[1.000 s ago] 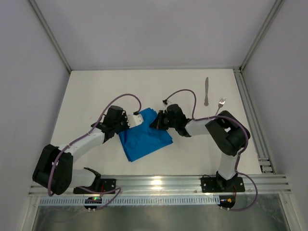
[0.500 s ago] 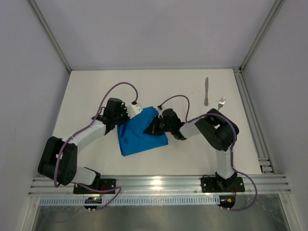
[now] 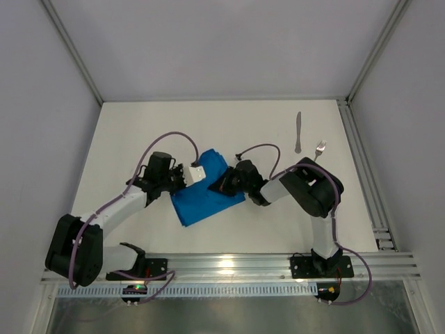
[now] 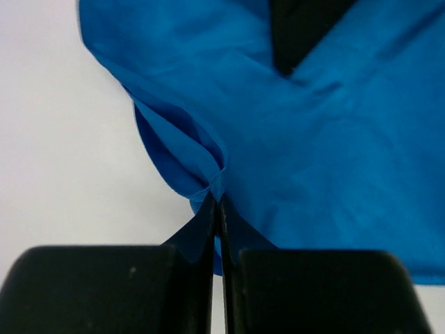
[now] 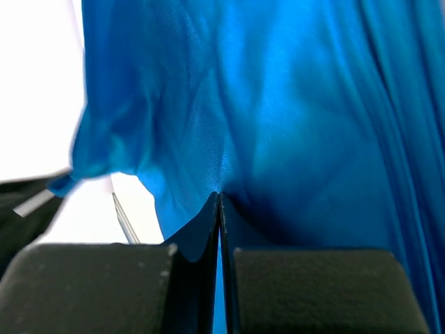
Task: Fold the napkin into a case and place the utensils inside
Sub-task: Pick up the lower triangle-folded napkin from the center of the board, then fold the lower triangle-folded napkin at the center of the board.
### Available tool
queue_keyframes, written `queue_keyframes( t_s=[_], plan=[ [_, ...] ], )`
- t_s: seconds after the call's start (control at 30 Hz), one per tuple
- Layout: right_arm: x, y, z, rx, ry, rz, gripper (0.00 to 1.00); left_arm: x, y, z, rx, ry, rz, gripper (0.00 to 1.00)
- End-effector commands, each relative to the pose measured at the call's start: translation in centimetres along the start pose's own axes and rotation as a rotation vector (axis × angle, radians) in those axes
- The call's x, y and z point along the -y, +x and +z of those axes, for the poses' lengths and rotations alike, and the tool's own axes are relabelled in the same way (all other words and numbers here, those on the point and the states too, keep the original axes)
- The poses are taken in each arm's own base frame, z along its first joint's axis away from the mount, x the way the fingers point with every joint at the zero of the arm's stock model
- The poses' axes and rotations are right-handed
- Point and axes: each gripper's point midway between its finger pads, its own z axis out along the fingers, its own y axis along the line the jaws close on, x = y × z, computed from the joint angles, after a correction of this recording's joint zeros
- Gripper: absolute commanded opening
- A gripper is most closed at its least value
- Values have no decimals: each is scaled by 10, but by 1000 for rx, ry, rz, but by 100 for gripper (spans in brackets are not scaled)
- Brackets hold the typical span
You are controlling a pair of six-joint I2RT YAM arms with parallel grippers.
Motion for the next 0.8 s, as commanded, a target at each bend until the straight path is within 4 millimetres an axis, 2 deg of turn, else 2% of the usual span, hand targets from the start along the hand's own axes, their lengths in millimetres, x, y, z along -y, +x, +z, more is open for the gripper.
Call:
queue_keyframes(
  t_s=[0.0,0.2,0.33,0.5,0.53,0.6,0.63,0.67,0.73,0.77],
  plan=[
    [47,2,-1,46,159,62,4,32,9,-4,18,128,87,0],
    [52,1,-1,68,172,93,4,64,37,-5,-40,204,213,0],
    [51,-3,-6,87,183,80,4,79,50,-3,-91,215,280,0],
    [37,-14,-24,110,206,-29,4,79,58,0,-111,190,297,0],
    [31,-15,-28,109,202,-56,4,79,58,1,-112,188,298,0],
    [7,-20,-38,95,160,-167,4,77,58,1,-113,178,294,0],
    [8,-17,-45,63,185,-194,4,77,58,2,-113,174,291,0],
    [1,-16,-50,46,174,-227,6,76,58,2,-111,172,288,0],
    [-20,-19,-65,16,152,-309,12,77,59,3,-115,176,288,0],
    [-37,-27,-72,29,122,-338,16,78,60,3,-117,178,289,0]
  ],
)
